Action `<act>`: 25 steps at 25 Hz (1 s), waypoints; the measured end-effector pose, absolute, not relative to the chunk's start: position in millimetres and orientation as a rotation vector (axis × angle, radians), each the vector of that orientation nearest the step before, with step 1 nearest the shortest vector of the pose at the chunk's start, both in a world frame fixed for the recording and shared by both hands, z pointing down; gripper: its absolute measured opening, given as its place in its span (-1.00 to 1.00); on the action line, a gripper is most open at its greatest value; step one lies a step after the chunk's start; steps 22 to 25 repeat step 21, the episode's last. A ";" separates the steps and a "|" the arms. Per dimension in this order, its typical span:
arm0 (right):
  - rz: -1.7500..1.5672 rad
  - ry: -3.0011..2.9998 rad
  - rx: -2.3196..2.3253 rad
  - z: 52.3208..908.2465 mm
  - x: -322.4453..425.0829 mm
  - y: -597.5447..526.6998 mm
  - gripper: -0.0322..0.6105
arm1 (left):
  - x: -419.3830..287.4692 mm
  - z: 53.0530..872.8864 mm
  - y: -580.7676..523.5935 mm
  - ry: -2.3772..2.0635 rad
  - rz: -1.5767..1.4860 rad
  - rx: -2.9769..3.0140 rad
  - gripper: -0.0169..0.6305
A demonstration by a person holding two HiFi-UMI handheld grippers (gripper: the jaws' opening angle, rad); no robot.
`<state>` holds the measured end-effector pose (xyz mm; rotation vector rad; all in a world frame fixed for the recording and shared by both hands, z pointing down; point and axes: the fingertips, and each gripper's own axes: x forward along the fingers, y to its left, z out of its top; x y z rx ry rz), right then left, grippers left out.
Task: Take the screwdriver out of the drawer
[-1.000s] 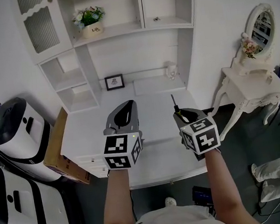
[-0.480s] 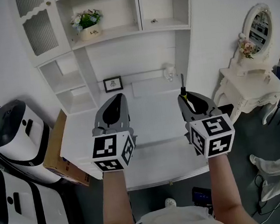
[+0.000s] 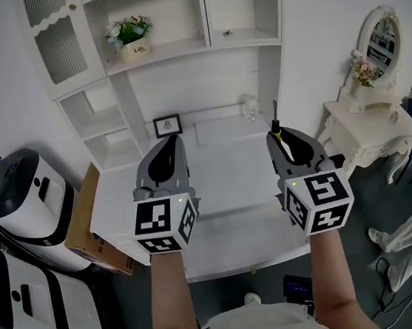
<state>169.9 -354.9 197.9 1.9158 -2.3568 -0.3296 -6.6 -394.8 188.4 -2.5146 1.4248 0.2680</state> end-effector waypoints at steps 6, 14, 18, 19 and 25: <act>-0.332 -2.362 1.930 196.9 170.3 -356.0 -0.65 | -7.7 187.7 -397.3 1.421 0.266 -2.498 -0.92; -0.333 -2.368 1.934 195.1 169.5 -354.9 -0.65 | -7.9 183.4 -394.6 1.416 0.242 -2.467 -0.92; -0.337 -2.366 1.933 196.7 170.2 -352.9 -0.65 | -6.6 182.9 -391.8 1.416 0.206 -2.427 -0.92; -0.337 -2.366 1.935 196.6 170.5 -352.5 -0.65 | -6.4 182.5 -391.3 1.415 0.202 -2.421 -0.92; -0.339 -2.367 1.941 196.1 171.3 -351.8 -0.65 | -6.0 181.2 -390.2 1.412 0.197 -2.412 -0.92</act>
